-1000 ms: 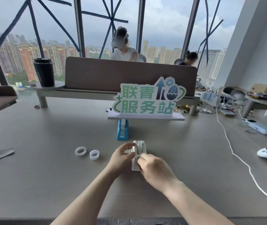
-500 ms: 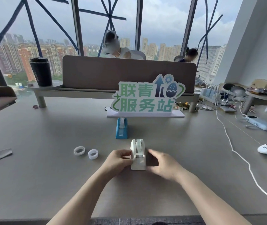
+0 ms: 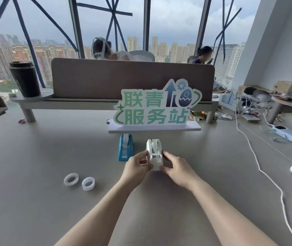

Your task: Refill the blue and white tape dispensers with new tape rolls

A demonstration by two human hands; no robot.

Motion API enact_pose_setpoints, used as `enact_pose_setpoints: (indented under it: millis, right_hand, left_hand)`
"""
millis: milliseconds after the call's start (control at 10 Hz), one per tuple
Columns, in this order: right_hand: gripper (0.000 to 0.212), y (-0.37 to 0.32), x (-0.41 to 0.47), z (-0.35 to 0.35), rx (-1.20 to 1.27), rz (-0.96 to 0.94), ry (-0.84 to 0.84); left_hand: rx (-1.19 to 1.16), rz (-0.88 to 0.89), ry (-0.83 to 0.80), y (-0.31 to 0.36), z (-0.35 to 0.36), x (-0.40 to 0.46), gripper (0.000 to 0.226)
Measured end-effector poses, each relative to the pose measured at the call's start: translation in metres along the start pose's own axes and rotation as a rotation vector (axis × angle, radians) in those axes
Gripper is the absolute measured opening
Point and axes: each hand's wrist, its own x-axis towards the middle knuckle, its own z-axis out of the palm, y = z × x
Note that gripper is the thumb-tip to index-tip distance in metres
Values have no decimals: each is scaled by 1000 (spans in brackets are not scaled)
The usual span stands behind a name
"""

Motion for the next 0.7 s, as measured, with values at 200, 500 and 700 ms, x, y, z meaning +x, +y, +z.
enact_pose_setpoints:
  millis: [200,500,700]
  right_hand:
    - [58,17,48,-3,10,34,-23]
    - [64,37,61,11,-14,90,-33]
    - [67,42,44,15,288,201,52]
  left_hand:
    - [54,-25,27,0,14,54,49]
    - [182,-14,59,-3,22,66,54]
    - [155,31,94,-4,18,27,35]
